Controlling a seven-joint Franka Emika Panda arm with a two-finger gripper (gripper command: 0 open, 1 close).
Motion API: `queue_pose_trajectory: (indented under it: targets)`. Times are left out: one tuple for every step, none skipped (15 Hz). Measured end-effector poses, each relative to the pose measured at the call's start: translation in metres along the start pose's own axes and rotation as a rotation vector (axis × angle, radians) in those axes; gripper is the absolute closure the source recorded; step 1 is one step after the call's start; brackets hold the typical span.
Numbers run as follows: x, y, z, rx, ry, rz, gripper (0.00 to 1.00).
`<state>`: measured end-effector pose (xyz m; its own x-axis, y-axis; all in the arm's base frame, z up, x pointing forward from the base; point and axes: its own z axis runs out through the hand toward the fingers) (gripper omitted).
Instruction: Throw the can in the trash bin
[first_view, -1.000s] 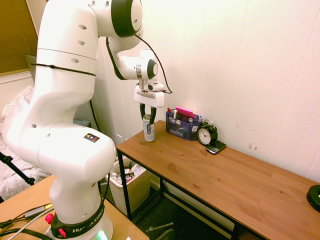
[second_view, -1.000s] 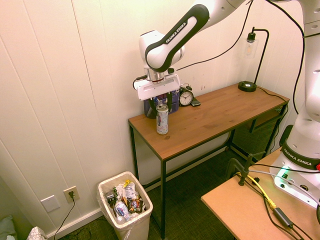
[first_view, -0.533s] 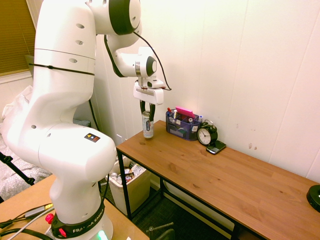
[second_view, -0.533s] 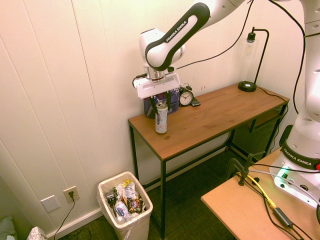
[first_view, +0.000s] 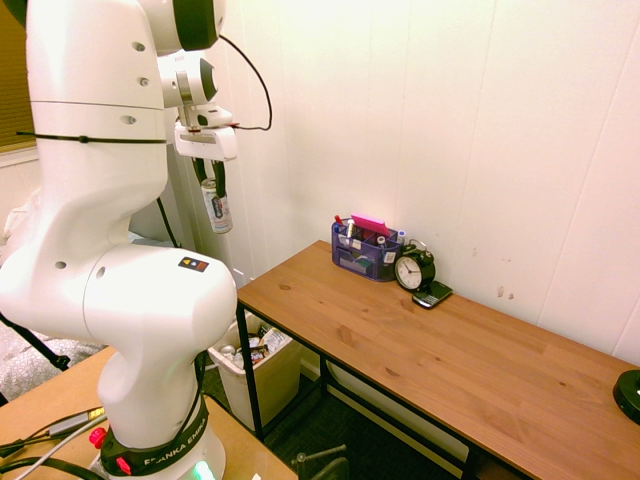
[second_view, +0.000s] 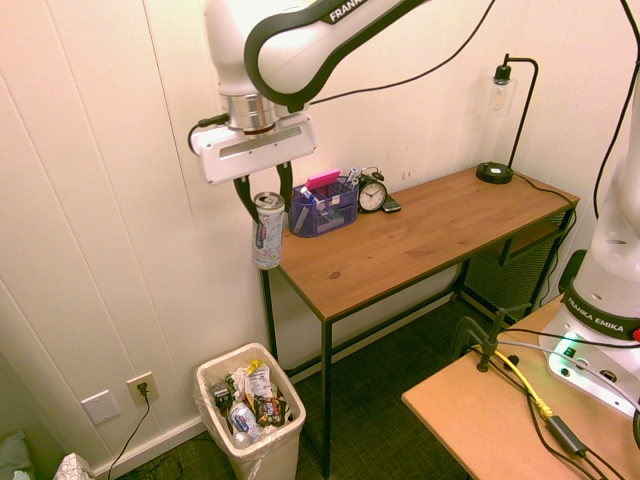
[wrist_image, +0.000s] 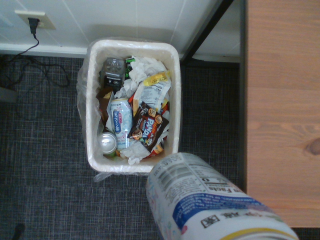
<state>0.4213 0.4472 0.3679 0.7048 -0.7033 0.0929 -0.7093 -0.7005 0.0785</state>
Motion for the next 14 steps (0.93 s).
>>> queue_pose_trajectory:
  targets:
    - [-0.008,-0.014,0.015,-0.021,-0.008,-0.002,0.0]
    - [-0.013,-0.029,0.03,-0.039,-0.021,-0.004,0.0]
    - [-0.016,-0.041,0.043,-0.056,-0.032,-0.006,0.0]
    - [-0.018,-0.051,0.051,-0.07,-0.038,-0.006,0.0]
    - [-0.019,-0.058,0.054,-0.08,-0.039,-0.005,0.0]
    - [-0.021,-0.063,0.051,-0.083,-0.037,-0.003,0.0]
    - [-0.02,-0.066,0.046,-0.084,-0.035,0.001,0.0]
    - [-0.017,-0.068,0.042,-0.083,-0.033,0.007,0.0]
    - [-0.013,-0.069,0.038,-0.082,-0.032,0.014,0.0]
    - [-0.008,-0.07,0.037,-0.083,-0.03,0.024,0.0]
    - [-0.002,-0.07,0.038,-0.084,-0.029,0.033,0.0]
    - [0.002,-0.07,0.038,-0.085,-0.037,0.039,0.0]
    - [0.01,-0.071,0.037,-0.081,-0.051,0.045,0.0]
    - [0.024,-0.07,0.034,-0.068,-0.067,0.056,0.0]
